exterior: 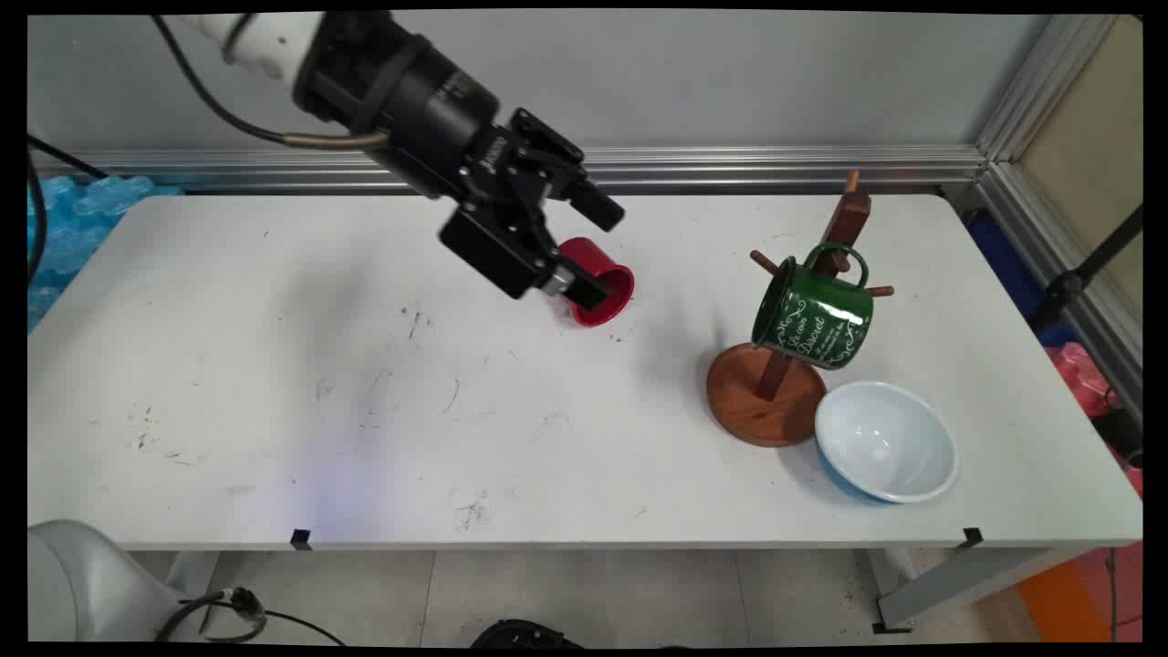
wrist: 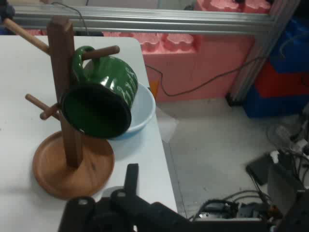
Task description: Pick up the green mug from the rack
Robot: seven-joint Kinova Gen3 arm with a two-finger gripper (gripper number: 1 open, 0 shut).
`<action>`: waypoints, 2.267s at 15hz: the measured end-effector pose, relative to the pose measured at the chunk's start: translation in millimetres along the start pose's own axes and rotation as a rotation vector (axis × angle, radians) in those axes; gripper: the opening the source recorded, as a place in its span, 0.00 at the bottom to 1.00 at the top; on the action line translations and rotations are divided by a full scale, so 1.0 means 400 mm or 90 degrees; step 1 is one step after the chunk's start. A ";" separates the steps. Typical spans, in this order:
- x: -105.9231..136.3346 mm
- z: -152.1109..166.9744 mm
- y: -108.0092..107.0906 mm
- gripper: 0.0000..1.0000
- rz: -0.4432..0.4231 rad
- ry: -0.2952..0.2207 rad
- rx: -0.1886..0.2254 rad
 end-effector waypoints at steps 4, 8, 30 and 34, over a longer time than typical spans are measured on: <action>0.024 0.062 0.003 1.00 -0.027 0.004 0.026; 0.043 0.119 -0.005 1.00 -0.067 0.011 0.053; 0.043 0.388 -0.050 1.00 -0.174 0.031 0.041; 0.040 0.415 -0.060 1.00 -0.193 0.040 0.036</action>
